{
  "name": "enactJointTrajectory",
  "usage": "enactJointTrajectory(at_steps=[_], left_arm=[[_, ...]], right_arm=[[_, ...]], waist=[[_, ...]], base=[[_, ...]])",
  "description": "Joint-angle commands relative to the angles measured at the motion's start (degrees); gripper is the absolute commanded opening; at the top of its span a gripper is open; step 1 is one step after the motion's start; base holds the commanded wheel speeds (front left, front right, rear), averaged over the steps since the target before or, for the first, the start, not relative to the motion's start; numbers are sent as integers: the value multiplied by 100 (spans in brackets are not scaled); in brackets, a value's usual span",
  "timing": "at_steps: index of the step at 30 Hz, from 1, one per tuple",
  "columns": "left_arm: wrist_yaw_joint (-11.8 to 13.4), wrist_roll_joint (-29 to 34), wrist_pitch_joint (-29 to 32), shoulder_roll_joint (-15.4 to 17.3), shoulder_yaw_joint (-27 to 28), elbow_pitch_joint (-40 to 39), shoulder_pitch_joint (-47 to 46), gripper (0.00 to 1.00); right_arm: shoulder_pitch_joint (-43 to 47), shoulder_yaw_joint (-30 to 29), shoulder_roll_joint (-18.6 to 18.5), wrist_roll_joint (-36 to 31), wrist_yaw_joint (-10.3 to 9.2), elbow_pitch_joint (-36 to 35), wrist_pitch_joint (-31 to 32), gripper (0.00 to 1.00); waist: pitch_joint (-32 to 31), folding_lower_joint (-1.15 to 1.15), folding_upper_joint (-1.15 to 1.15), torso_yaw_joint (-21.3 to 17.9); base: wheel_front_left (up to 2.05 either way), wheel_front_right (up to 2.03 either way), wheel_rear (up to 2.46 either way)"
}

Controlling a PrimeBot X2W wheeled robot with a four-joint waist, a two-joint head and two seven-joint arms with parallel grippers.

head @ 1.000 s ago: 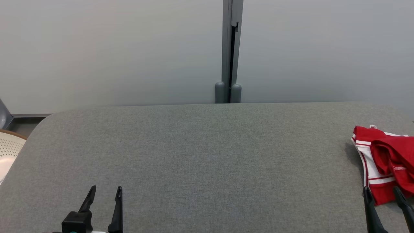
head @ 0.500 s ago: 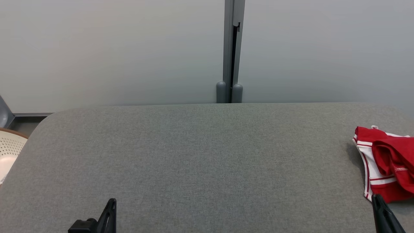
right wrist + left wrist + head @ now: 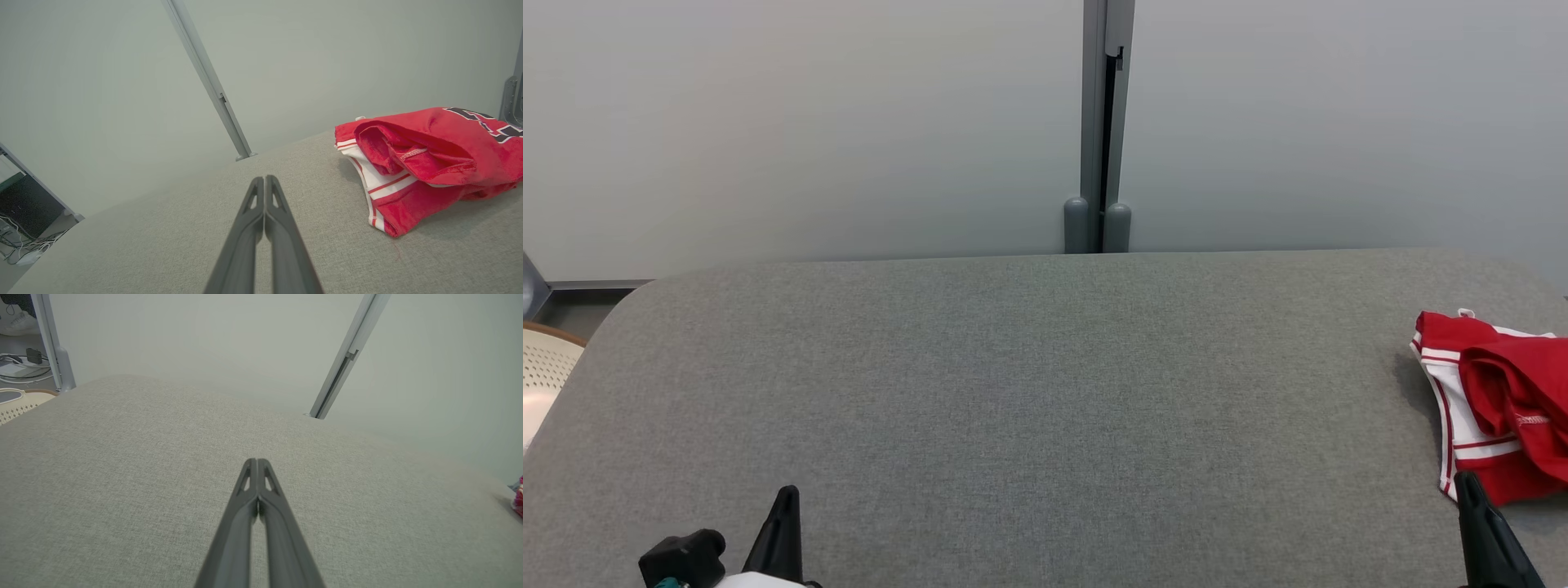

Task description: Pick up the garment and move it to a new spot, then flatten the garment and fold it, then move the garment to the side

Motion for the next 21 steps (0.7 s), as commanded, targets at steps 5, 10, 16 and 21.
enactJointTrajectory(at_steps=[5,10,16,21], left_arm=[[-126,-538,111,-10,190,-96,-285,0],[-208,-957,215,-65,300,-98,-348,0],[-304,-1428,333,-123,425,-98,-428,0],[-391,-1867,442,-182,544,-98,-496,0]], right_arm=[[-294,-8,-18,593,-2,99,21,0],[-434,-6,-10,1043,-2,245,33,0],[-593,-4,0,1547,-3,408,49,0],[-743,-4,8,2022,-3,563,60,0]], waist=[[29,0,0,-18],[58,0,0,-35],[92,0,0,-55],[126,0,0,-76]], base=[[0,0,0],[0,0,0],[0,0,0],[0,0,0]])
